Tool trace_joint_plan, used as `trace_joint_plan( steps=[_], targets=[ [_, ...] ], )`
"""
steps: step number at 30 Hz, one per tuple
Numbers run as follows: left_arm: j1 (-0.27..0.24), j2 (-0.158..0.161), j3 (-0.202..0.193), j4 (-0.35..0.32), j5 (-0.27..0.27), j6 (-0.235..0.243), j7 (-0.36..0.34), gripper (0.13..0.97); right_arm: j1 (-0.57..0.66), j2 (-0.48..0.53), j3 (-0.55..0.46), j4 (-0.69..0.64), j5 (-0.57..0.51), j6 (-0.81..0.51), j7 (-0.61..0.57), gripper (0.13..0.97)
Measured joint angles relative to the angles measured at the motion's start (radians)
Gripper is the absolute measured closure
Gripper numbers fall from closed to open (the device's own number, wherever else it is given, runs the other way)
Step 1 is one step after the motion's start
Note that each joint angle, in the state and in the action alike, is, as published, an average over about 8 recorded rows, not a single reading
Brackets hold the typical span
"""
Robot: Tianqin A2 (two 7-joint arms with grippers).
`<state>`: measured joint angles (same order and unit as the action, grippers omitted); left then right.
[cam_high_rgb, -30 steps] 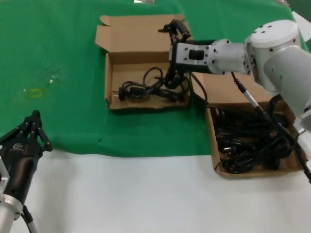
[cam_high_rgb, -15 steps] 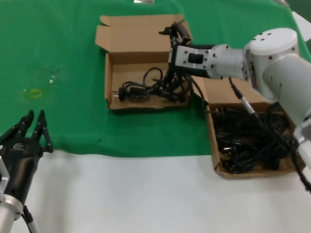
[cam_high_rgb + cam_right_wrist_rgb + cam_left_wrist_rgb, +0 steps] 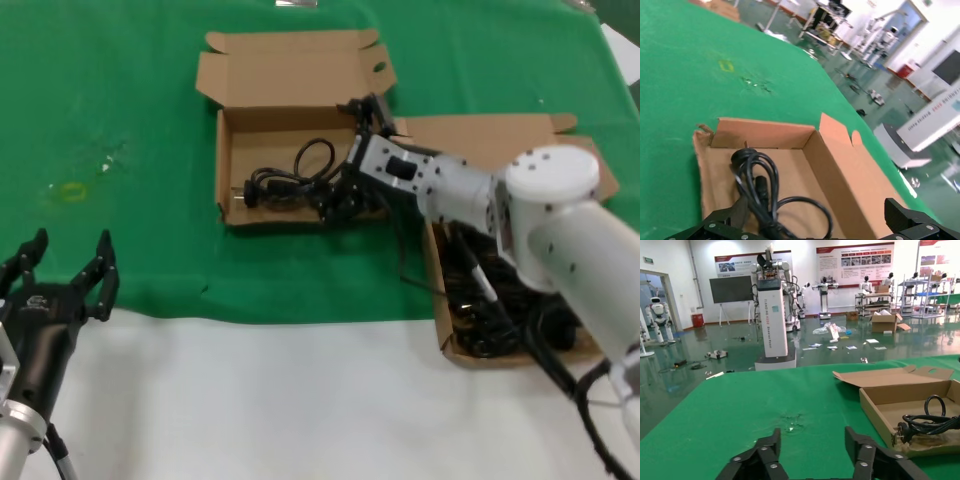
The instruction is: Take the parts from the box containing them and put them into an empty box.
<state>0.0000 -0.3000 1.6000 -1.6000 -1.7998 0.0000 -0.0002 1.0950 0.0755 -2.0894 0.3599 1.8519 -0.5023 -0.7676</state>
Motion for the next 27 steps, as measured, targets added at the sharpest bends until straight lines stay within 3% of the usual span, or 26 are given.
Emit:
trace_joint_plan(
  steps=[3, 7, 15, 24, 27],
  targets=[
    [0.0, 0.0, 0.0, 0.0, 0.0, 0.0, 0.0, 0.643, -0.056, 0.011, 0.025, 0.063, -0.003, 0.026, 0.039, 0.129],
    [0.0, 0.0, 0.0, 0.0, 0.0, 0.0, 0.0, 0.643, -0.13, 0.027, 0.058, 0.147, -0.006, 0.06, 0.091, 0.129],
    [0.0, 0.0, 0.0, 0.0, 0.0, 0.0, 0.0, 0.417, -0.278, 0.057, 0.124, 0.315, -0.013, 0.127, 0.194, 0.129],
    [0.0, 0.0, 0.0, 0.0, 0.0, 0.0, 0.0, 0.25, -0.445, 0.091, 0.199, 0.504, -0.021, 0.204, 0.312, 0.129],
    [0.0, 0.0, 0.0, 0.0, 0.0, 0.0, 0.0, 0.25, -0.501, 0.103, 0.224, 0.567, -0.024, 0.23, 0.351, 0.129]
  ],
)
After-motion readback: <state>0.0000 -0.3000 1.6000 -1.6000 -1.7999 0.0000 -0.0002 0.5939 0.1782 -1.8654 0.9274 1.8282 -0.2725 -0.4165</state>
